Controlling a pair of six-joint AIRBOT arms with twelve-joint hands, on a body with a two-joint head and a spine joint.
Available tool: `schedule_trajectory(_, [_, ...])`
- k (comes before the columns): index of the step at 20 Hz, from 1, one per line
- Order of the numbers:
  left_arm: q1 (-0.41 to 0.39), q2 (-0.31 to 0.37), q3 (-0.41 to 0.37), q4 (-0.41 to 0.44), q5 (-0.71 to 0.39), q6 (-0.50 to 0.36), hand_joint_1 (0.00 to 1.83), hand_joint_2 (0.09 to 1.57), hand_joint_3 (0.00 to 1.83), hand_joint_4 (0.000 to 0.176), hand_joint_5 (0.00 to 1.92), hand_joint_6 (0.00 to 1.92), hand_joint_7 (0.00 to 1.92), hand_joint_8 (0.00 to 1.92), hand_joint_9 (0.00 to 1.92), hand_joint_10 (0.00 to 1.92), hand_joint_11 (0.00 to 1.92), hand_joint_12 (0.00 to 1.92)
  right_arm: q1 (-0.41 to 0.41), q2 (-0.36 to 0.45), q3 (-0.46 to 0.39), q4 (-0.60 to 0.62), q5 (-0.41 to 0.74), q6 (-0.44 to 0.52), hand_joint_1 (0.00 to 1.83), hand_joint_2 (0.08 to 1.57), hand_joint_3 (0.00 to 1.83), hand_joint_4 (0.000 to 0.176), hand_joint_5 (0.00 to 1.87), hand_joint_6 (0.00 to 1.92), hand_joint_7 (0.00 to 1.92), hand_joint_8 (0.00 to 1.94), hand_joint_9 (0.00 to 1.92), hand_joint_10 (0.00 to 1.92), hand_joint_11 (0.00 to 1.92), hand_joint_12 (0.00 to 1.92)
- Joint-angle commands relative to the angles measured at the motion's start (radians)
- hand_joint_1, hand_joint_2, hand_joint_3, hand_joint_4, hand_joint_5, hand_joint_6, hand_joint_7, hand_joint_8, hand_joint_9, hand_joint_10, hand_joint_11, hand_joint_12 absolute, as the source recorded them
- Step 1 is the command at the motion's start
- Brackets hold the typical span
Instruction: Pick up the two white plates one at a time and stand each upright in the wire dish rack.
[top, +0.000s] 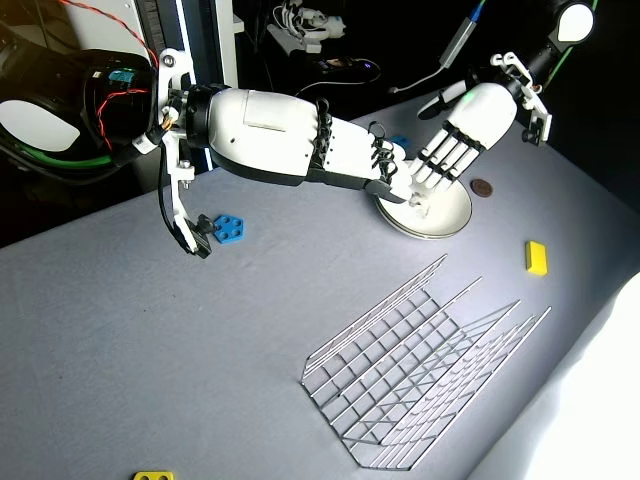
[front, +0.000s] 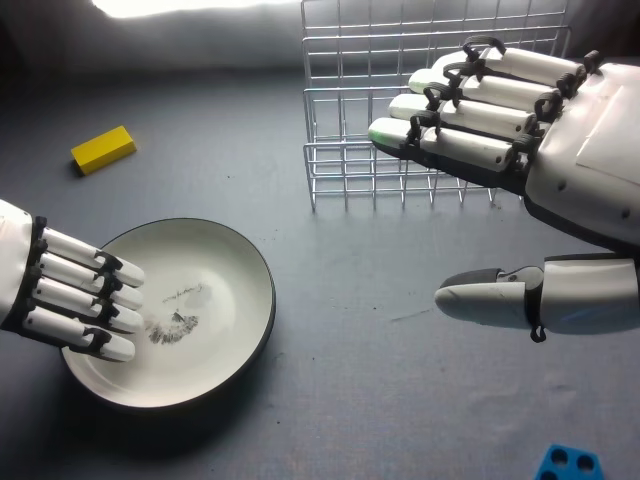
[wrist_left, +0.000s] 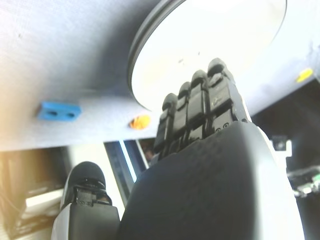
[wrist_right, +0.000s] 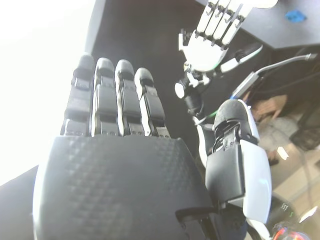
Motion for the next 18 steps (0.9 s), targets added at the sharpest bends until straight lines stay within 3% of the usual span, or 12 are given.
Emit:
schedule_trajectory(1, [0.003, -0.007, 0.009, -0.063, -0.041, 0.000, 0.00, 1.09, 0.01, 0.000, 0.05, 0.00, 0.02, 0.00, 0.01, 0.00, 0.00, 0.01, 0.013, 0.002, 0.004, 0.000, 0.125, -0.002, 0.00, 1.16, 0.00, 0.000, 0.13, 0.00, 0.17, 0.01, 0.15, 0.01, 0.00, 0.45])
schedule_trajectory(4, [0.012, -0.016, 0.025, -0.063, -0.030, 0.001, 0.00, 1.09, 0.00, 0.000, 0.05, 0.00, 0.03, 0.00, 0.01, 0.00, 0.00, 0.00, 0.012, -0.006, 0.016, -0.001, 0.124, -0.020, 0.00, 1.16, 0.00, 0.000, 0.11, 0.00, 0.15, 0.00, 0.12, 0.00, 0.00, 0.41])
schedule_trajectory(7, [0.026, -0.025, 0.041, -0.071, -0.027, 0.005, 0.00, 1.08, 0.00, 0.000, 0.05, 0.00, 0.03, 0.00, 0.02, 0.00, 0.00, 0.00, 0.013, -0.024, 0.028, -0.001, 0.124, -0.033, 0.00, 1.16, 0.00, 0.000, 0.16, 0.01, 0.21, 0.01, 0.19, 0.01, 0.00, 0.53])
schedule_trajectory(13, [0.052, -0.035, 0.068, -0.081, -0.024, 0.014, 0.00, 1.08, 0.00, 0.000, 0.07, 0.00, 0.05, 0.00, 0.02, 0.00, 0.00, 0.00, 0.009, -0.061, 0.047, -0.040, 0.149, -0.035, 0.00, 1.17, 0.00, 0.000, 0.15, 0.01, 0.18, 0.00, 0.14, 0.00, 0.00, 0.45])
schedule_trajectory(15, [0.063, -0.037, 0.073, -0.081, -0.020, 0.022, 0.00, 1.10, 0.01, 0.000, 0.10, 0.01, 0.09, 0.02, 0.07, 0.02, 0.04, 0.02, 0.008, -0.067, 0.047, -0.057, 0.162, -0.035, 0.03, 1.16, 0.00, 0.000, 0.20, 0.01, 0.22, 0.01, 0.19, 0.01, 0.00, 0.57])
schedule_trajectory(18, [0.079, -0.043, 0.081, -0.081, -0.009, 0.028, 0.00, 1.09, 0.00, 0.000, 0.08, 0.00, 0.06, 0.00, 0.04, 0.00, 0.02, 0.01, 0.000, -0.071, 0.047, -0.078, 0.175, -0.035, 0.01, 1.17, 0.00, 0.000, 0.18, 0.00, 0.21, 0.00, 0.19, 0.00, 0.00, 0.55])
